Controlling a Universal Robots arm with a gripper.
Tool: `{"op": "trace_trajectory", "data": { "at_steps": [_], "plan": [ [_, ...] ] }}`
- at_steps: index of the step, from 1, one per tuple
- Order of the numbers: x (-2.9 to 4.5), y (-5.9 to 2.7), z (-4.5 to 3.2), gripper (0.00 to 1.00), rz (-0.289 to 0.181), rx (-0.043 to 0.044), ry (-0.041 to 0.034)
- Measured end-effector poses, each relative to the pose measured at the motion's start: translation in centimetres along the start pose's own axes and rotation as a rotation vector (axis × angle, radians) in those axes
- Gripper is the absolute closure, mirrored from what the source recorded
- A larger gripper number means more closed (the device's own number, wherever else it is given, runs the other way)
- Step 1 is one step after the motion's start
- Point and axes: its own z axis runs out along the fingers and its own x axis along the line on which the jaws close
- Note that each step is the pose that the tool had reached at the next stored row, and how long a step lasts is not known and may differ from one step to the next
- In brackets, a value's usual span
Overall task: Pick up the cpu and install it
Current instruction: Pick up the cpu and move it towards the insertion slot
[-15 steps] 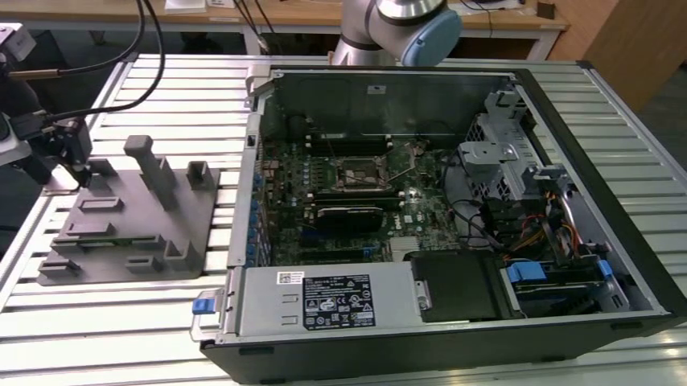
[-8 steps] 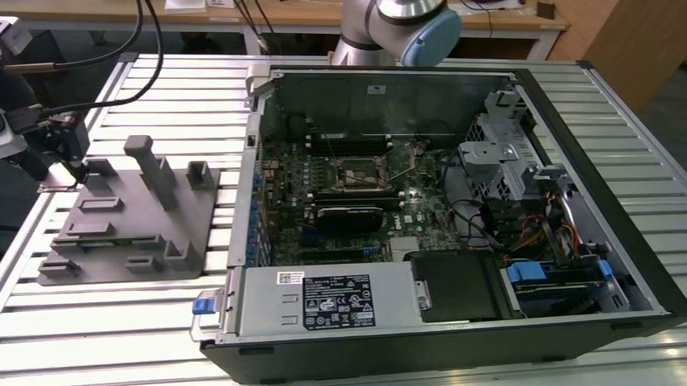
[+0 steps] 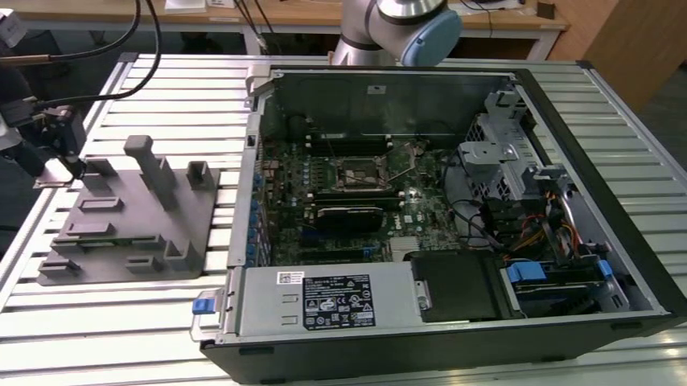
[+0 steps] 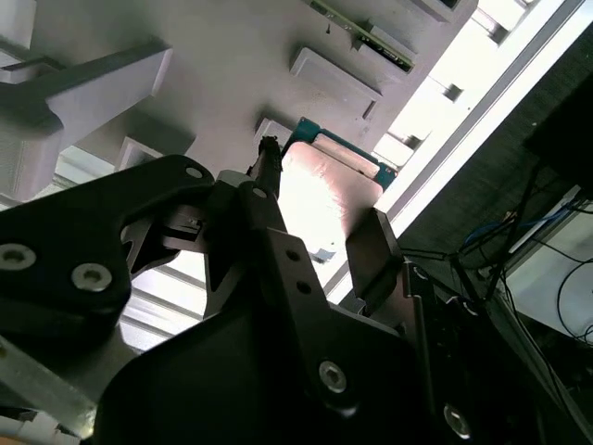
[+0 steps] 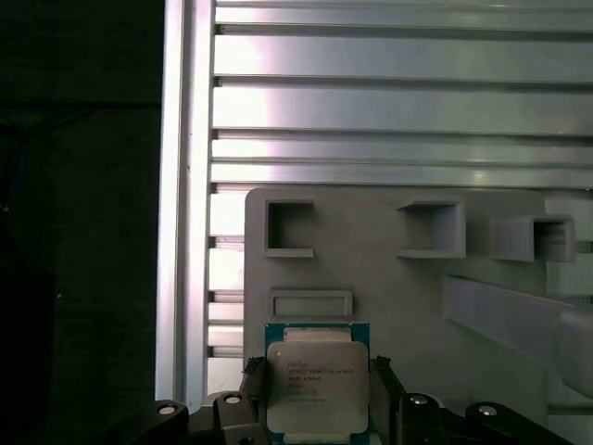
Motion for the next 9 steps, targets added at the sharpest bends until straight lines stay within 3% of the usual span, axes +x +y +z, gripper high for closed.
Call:
{"op": "trace_trajectory", "data": {
  "at_steps": [9],
  "plan": [
    [0.00, 0.08, -0.82, 0.47, 0.000, 0.0000, 0.0000]
  ]
}}
